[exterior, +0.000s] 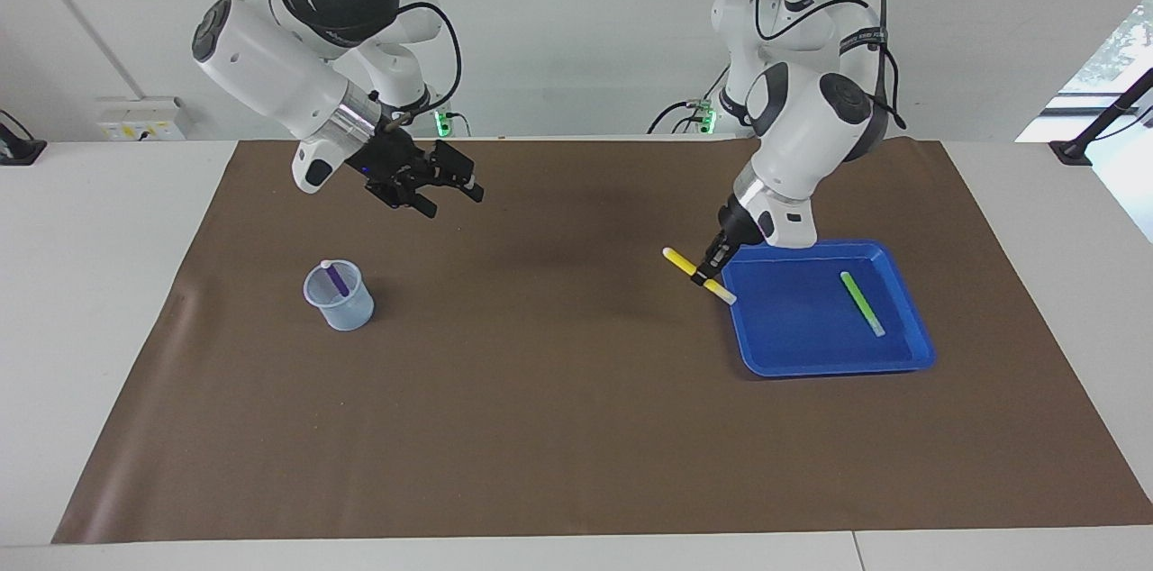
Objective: Transfer and insert pens with both arms
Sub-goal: 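Lift the yellow pen with the left gripper toward the right gripper, then grasp the yellow pen with the right gripper and open the left gripper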
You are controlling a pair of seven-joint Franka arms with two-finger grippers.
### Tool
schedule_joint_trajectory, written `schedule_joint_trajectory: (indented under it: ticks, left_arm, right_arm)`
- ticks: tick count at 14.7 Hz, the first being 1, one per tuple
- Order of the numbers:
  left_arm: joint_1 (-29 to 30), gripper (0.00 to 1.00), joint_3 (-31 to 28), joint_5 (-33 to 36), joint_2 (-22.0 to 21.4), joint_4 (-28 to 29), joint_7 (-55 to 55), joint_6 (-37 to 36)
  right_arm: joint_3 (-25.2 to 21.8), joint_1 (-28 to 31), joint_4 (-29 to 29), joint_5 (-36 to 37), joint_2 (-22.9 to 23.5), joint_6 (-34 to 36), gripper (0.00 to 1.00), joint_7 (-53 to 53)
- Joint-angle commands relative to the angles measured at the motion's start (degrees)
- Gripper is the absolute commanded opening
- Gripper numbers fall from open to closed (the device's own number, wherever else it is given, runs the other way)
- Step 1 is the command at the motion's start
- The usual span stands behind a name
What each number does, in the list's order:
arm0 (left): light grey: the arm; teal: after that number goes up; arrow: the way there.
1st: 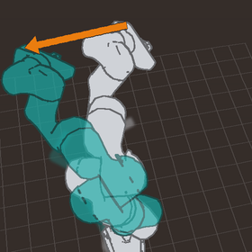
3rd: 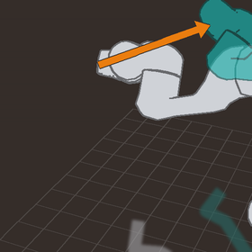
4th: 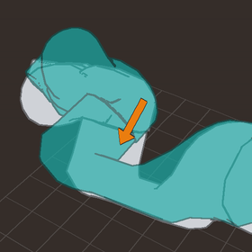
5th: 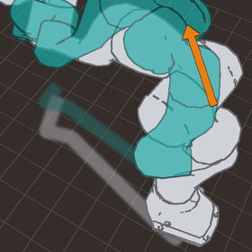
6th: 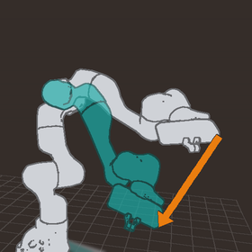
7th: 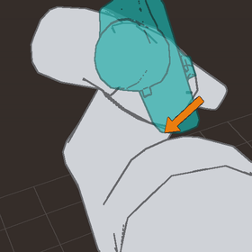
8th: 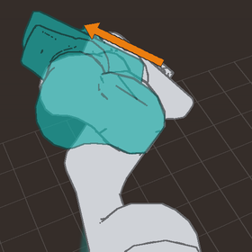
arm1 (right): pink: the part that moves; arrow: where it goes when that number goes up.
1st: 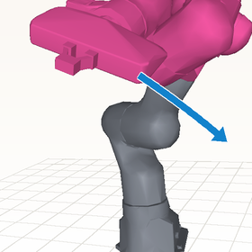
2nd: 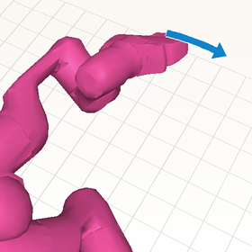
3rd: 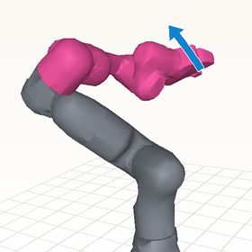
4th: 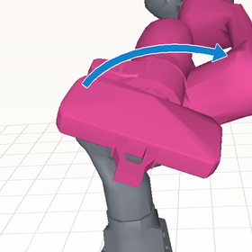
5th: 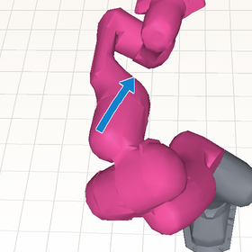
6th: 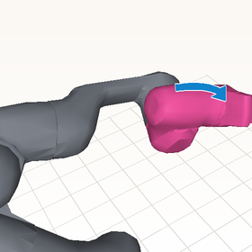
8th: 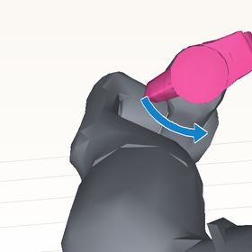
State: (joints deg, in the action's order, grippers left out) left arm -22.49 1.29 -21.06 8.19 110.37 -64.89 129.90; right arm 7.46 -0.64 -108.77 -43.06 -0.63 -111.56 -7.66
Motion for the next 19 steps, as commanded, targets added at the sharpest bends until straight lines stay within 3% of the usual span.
schedule_joint_trajectory:
  ticks: [1,8,14,17,19]
  left_arm:
    - [-3.6,0.0,-0.77,-4.51,0.95,-1.21,-6.81,3.59]
    - [-9.85,0.0,-0.77,-7.77,2.71,-4.72,-22.36,11.15]
    - [-13.1,0.0,-0.68,-7.77,3.5,-5.6,-25.29,11.25]
    - [-14.42,0.0,-0.68,-7.77,3.5,-5.6,-25.29,11.16]
    - [-15.04,0.0,-0.68,-7.77,3.5,-5.6,-25.29,11.25]
  right_arm:
    - [-0.17,-0.92,-8.1,-12.8,-3.15,-7.33,1.0,-0.51]
    - [-0.17,-12.44,-14.1,-27.86,-1.57,-26.59,1.0,1.51]
    - [-0.17,-13.42,-14.19,-29.54,-0.44,-28.27,0.96,1.77]
    - [-0.17,-13.42,-13.92,-29.54,0.54,-29.24,0.85,2.56]
    - [-0.17,-13.5,-13.92,-29.54,0.45,-29.33,0.84,2.56]
